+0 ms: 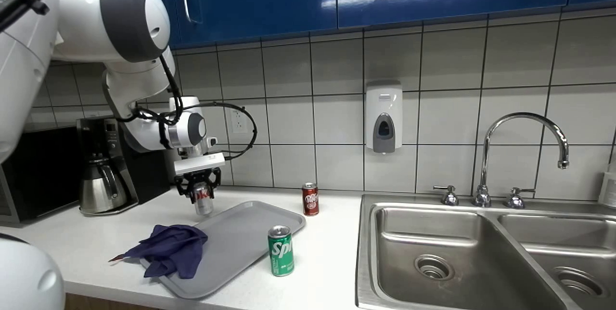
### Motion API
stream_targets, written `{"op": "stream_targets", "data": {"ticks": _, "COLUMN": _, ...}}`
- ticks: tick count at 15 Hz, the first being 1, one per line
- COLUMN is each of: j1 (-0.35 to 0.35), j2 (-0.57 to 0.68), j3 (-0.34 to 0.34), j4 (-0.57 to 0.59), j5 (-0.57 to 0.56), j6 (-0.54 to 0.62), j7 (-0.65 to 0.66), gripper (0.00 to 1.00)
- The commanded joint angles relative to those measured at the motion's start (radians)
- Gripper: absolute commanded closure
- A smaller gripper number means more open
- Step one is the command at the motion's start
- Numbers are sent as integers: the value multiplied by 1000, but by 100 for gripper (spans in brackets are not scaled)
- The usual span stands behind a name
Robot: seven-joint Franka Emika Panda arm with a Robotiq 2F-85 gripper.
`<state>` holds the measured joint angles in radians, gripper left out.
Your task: Remove the green and grey cans from the tray
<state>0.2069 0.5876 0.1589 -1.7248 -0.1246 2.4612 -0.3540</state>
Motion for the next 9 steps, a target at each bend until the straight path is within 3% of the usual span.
{"op": "stream_targets", "data": {"ticks": 1, "j1": 13, "j2": -20, "j3": -1, "j4": -13, "j5": -35, "j6": 6, "j7": 40, "gripper": 61}}
{"op": "stream_targets", "data": {"ticks": 9, "j1": 26, "j2": -15, "j3": 7, "j4": -8, "j5": -31, "j6": 6, "j7": 33, "gripper": 61}}
